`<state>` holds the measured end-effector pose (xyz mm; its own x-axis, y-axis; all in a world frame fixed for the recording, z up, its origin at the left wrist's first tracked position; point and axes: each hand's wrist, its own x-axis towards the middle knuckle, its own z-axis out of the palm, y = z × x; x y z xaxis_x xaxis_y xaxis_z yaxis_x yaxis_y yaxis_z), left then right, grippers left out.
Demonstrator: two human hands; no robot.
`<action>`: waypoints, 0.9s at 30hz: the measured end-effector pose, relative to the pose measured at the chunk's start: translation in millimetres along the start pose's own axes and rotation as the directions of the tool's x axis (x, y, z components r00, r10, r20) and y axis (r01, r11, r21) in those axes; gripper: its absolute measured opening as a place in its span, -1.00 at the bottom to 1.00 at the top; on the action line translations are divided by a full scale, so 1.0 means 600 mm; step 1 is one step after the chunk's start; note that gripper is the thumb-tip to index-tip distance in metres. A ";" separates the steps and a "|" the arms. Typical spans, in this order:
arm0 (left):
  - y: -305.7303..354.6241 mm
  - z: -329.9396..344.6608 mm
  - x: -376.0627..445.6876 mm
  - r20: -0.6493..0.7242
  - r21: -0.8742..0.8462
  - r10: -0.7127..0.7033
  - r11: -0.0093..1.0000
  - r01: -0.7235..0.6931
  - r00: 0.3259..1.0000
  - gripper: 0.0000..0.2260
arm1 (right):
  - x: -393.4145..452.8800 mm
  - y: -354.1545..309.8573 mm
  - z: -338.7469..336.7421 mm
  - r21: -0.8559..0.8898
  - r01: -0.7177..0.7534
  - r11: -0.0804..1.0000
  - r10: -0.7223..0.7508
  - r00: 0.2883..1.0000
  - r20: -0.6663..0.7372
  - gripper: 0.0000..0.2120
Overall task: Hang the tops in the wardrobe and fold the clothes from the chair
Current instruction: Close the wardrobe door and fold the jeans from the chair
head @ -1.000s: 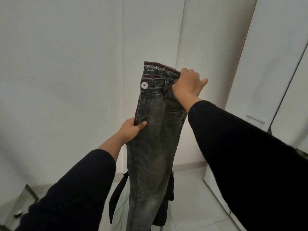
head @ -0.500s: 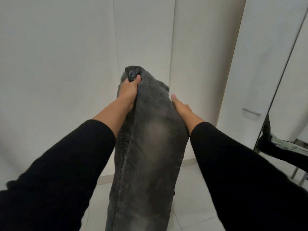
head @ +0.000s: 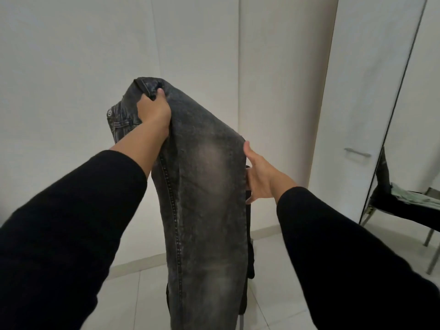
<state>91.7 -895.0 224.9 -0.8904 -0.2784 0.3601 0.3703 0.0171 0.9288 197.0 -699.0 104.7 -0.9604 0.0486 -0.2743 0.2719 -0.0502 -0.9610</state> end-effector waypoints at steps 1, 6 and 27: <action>0.003 -0.001 0.005 -0.022 0.012 -0.005 1.000 0.006 1.000 -0.55 | -0.003 0.002 0.005 -0.030 0.028 0.999 -0.027 0.999 0.031 -0.17; 0.001 -0.014 0.022 -0.053 0.100 -0.035 0.994 0.040 0.998 -0.50 | -0.012 0.005 0.015 -0.107 0.151 0.983 -0.154 0.988 -0.024 -0.76; -0.204 -0.113 -0.100 0.668 0.279 -0.620 0.721 0.634 0.411 -0.17 | 0.013 -0.085 0.071 0.026 0.441 0.897 -0.397 0.832 -0.387 -0.63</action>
<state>117.8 -945.1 83.4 -0.7725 0.5169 -0.3690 -0.3712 0.1040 0.9227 173.2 -738.6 153.0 -0.8839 0.4463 0.1400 -0.1808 -0.0500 -0.9822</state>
